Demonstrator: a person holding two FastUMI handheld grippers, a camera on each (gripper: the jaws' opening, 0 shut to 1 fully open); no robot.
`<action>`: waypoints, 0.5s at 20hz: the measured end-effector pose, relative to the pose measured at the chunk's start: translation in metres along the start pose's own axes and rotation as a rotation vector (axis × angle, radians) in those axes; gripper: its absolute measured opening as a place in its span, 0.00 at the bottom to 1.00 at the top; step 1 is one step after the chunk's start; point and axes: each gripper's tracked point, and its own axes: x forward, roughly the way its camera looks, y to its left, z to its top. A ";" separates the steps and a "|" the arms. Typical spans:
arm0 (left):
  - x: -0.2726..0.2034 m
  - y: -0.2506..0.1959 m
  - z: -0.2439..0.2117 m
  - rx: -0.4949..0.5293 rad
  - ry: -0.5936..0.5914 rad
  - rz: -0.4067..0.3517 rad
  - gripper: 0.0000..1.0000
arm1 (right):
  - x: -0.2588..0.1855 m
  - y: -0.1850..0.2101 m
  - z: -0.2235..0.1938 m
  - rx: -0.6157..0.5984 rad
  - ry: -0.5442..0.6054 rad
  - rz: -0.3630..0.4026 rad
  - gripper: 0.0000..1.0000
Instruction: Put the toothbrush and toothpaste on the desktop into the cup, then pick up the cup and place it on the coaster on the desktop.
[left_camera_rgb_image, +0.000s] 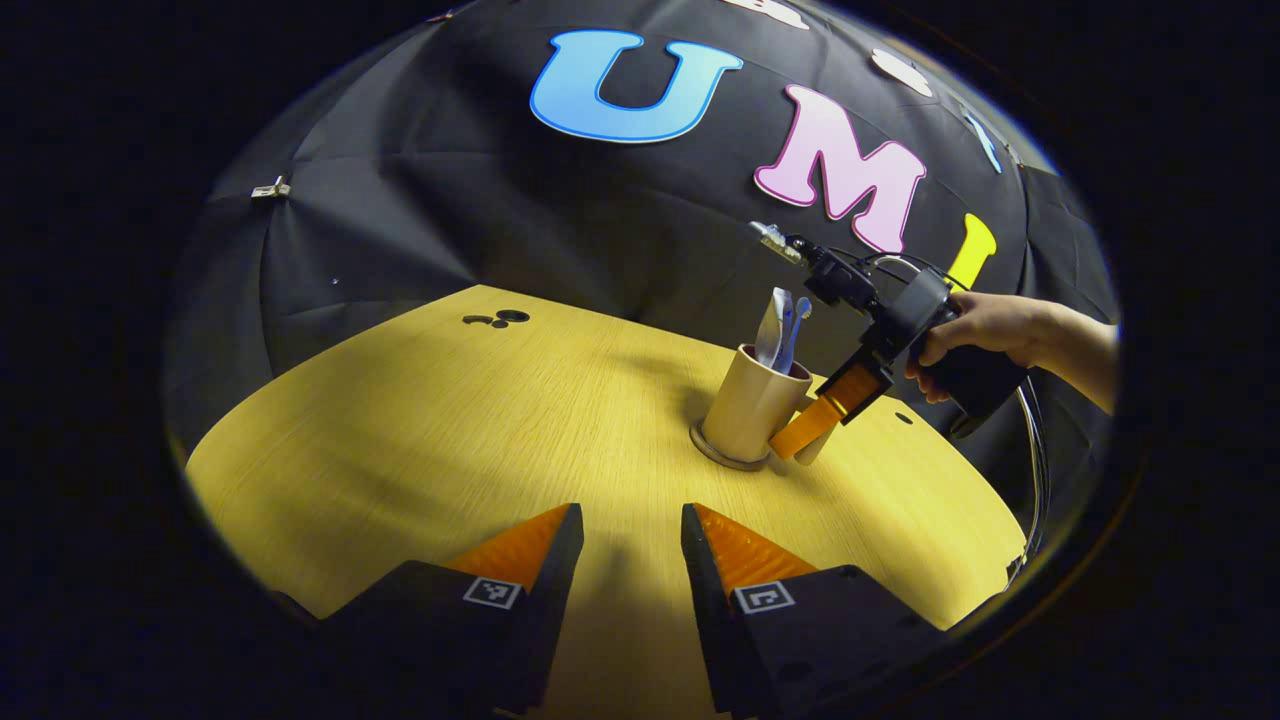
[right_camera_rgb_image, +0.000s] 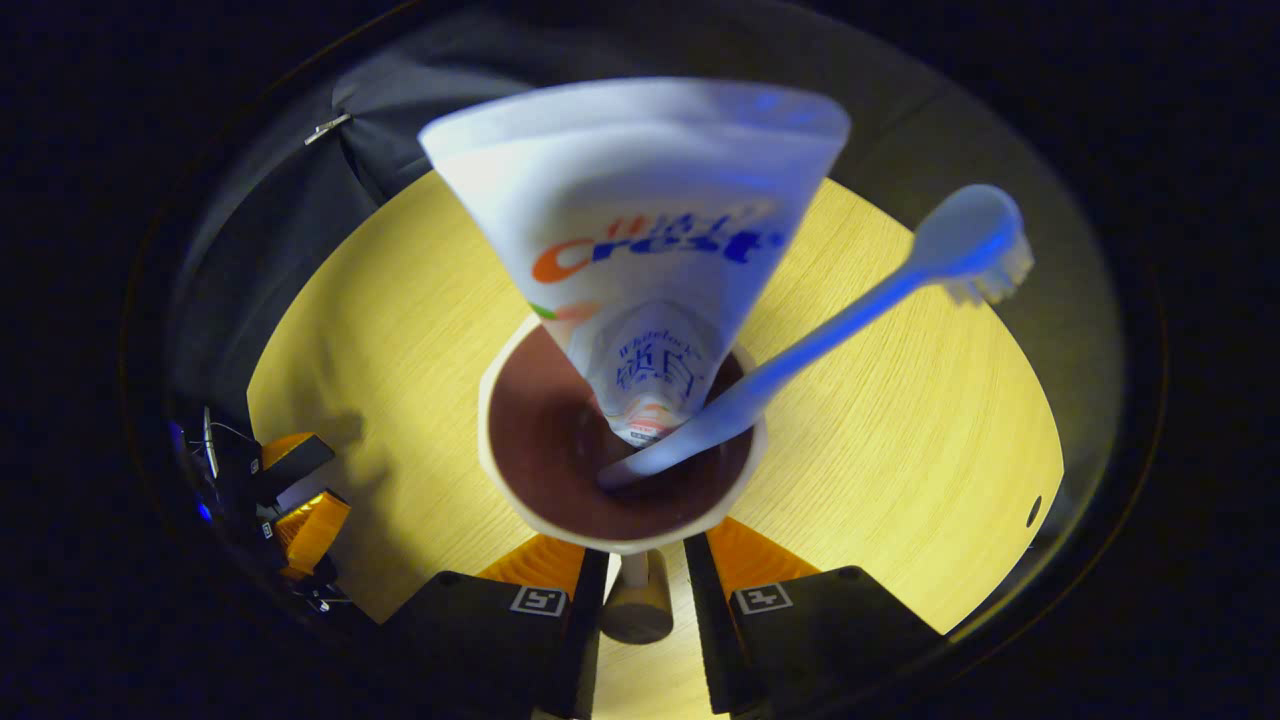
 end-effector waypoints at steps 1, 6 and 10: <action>-0.001 -0.002 0.001 0.001 -0.001 -0.001 0.63 | -0.004 0.001 0.002 0.001 -0.011 0.007 0.46; -0.005 -0.012 0.006 0.018 -0.003 -0.003 0.63 | -0.032 0.003 0.006 0.002 -0.080 0.020 0.47; -0.017 -0.022 0.022 0.034 -0.007 -0.008 0.63 | -0.063 0.004 0.011 0.026 -0.170 0.031 0.54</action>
